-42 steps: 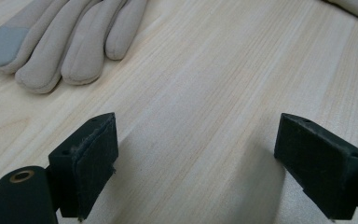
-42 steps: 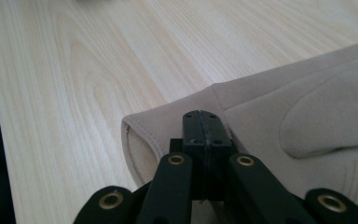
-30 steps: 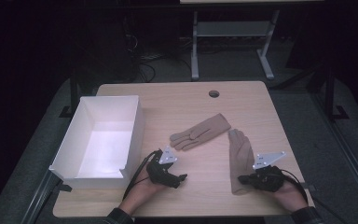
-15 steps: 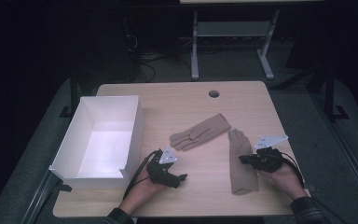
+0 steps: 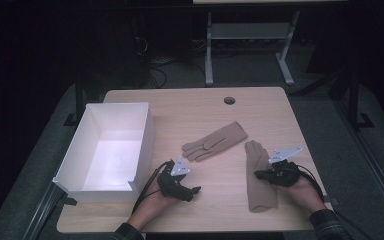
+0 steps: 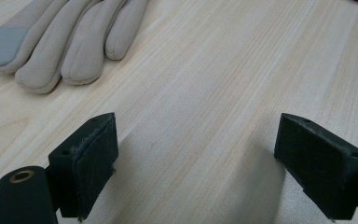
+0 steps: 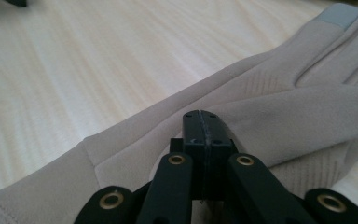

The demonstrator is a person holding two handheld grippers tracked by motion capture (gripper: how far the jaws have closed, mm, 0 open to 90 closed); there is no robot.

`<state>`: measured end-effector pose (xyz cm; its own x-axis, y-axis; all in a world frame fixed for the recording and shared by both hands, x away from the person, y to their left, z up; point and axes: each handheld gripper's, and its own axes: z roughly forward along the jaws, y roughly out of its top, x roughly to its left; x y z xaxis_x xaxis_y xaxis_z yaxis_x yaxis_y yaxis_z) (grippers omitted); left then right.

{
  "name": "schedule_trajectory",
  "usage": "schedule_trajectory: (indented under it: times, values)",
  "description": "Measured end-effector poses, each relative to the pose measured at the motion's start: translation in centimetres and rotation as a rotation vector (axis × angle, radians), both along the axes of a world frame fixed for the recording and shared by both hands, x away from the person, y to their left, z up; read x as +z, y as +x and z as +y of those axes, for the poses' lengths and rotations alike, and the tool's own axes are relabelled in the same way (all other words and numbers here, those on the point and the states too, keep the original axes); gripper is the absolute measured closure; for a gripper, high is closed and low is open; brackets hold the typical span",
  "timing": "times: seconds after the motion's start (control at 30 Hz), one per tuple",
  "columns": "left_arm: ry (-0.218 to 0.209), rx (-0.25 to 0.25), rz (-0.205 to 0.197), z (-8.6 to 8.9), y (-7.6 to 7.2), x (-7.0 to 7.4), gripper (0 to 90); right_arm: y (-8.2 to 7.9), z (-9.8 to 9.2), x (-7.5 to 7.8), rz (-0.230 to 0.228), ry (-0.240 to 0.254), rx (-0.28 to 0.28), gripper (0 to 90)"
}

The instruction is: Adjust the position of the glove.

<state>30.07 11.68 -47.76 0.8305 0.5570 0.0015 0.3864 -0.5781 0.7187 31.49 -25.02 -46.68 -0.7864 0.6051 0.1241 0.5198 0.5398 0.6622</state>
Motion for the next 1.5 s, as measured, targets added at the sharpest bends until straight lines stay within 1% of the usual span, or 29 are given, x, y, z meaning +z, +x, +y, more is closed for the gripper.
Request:
schedule_trajectory:
  times: [0.07, 0.17, 0.2, 0.3, 0.33, 0.37, 0.4, 0.43, 0.47, 0.5, 0.57, 0.6, 0.67, 0.7, 0.73, 0.77, 0.8, 0.87, 0.9, 0.97, 1.1, 1.2, 1.27, 1.3, 1.33, 1.4, 1.5]
  values:
    - [0.002, -0.002, -0.004, 0.0, 0.0, 0.0, 12.8, -0.4, 0.0, 0.0, 0.0, 0.0, 0.019, 90.0]
    - [-0.003, 0.003, 0.004, 0.0, 0.0, 0.0, 12.9, -1.1, 0.1, 0.1, 0.015, -0.001, 0.034, 90.0]
    - [-0.003, 0.003, 0.005, 0.0, 0.0, 0.0, 12.8, -1.3, 0.1, 0.1, 0.01, -0.005, 0.043, 90.0]
    - [-0.004, 0.004, 0.005, 0.0, 0.0, 0.0, 12.9, -1.7, 0.2, 0.2, 0.008, -0.01, 0.044, 89.9]
    - [-0.004, 0.004, 0.005, 0.0, 0.0, 0.0, 12.8, -1.6, 0.2, 0.2, 0.013, -0.003, 0.048, 86.8]
    - [-0.005, 0.005, 0.005, 0.0, -0.1, 0.0, 12.9, -1.6, 0.1, 0.3, 0.023, 0.008, 0.049, 81.8]
    - [-0.005, 0.006, 0.005, 0.0, -0.1, 0.0, 12.9, -1.5, -0.1, 0.4, 0.023, 0.034, 0.054, 75.1]
    - [-0.005, 0.006, 0.005, 0.0, -0.1, 0.0, 12.9, -1.4, -0.3, 0.6, 0.022, 0.056, 0.038, 71.3]
    - [-0.004, 0.006, 0.005, 0.0, -0.1, 0.0, 12.9, -1.4, -0.5, 0.8, 0.012, 0.066, 0.025, 67.7]
    - [-0.005, 0.006, 0.006, 0.0, -0.1, 0.0, 12.9, -1.4, -0.7, 1.0, -0.018, 0.065, 0.011, 63.8]
    - [-0.005, 0.006, 0.006, 0.0, -0.1, 0.0, 12.8, -1.4, -1.2, 1.4, -0.051, 0.071, -0.022, 57.3]
    - [-0.005, 0.006, 0.006, 0.0, -0.1, 0.0, 12.8, -1.4, -1.5, 1.4, -0.07, 0.065, -0.04, 54.0]
    - [-0.004, 0.005, 0.006, 0.0, -0.1, 0.0, 12.8, -1.1, -2.3, 1.3, -0.088, 0.062, -0.089, 47.1]
    - [-0.004, 0.005, 0.006, 0.0, -0.1, 0.0, 12.8, -1.1, -2.3, 1.3, -0.088, 0.062, -0.089, 47.1]
    - [-0.005, 0.006, 0.006, 0.0, -0.1, 0.0, 12.8, -0.8, -3.1, 1.1, -0.109, 0.051, -0.142, 41.7]
    - [-0.005, 0.006, 0.006, 0.0, -0.1, 0.0, 12.8, -0.8, -3.1, 1.1, -0.109, 0.051, -0.142, 41.7]
    - [-0.011, 0.009, 0.005, -0.1, -0.1, 0.0, 12.8, -0.4, -3.8, 0.8, -0.108, 0.041, -0.192, 35.5]
    - [-0.008, 0.007, 0.003, 0.0, -0.1, 0.0, 12.8, -0.1, -4.4, 0.6, -0.108, 0.032, -0.223, 32.7]
    - [-0.008, 0.006, 0.002, 0.0, -0.1, 0.0, 12.8, 0.1, -4.7, 0.4, -0.111, 0.024, -0.252, 30.6]
    - [-0.008, 0.004, 0.001, 0.0, 0.0, 0.0, 12.8, 0.5, -5.1, 0.2, -0.114, 0.014, -0.281, 27.6]
    - [-0.007, 0.0, -0.001, 0.0, 0.0, 0.0, 12.8, 1.3, -5.9, -0.4, -0.108, -0.004, -0.34, 25.5]
    - [-0.007, 0.0, -0.001, 0.0, 0.0, 0.0, 12.8, 1.5, -6.2, -0.7, -0.114, -0.019, -0.363, 24.0]
    - [-0.005, -0.001, -0.002, 0.0, 0.0, 0.0, 12.8, 1.6, -6.3, -0.8, -0.111, -0.024, -0.367, 23.5]
    - [-0.004, -0.002, -0.002, 0.0, 0.0, 0.0, 12.8, 1.7, -6.4, -1.0, -0.115, -0.036, -0.383, 22.9]
    - [-0.004, -0.002, -0.002, 0.0, 0.0, 0.0, 12.8, 1.7, -6.4, -1.0, -0.115, -0.036, -0.383, 22.9]
    - [-0.003, -0.003, -0.003, 0.0, 0.0, 0.0, 12.8, 1.8, -6.4, -1.1, -0.119, -0.047, -0.4, 22.4]
    - [-0.003, -0.003, -0.003, 0.0, 0.0, 0.0, 12.8, 2.0, -6.4, -1.2, -0.117, -0.042, -0.412, 22.1]
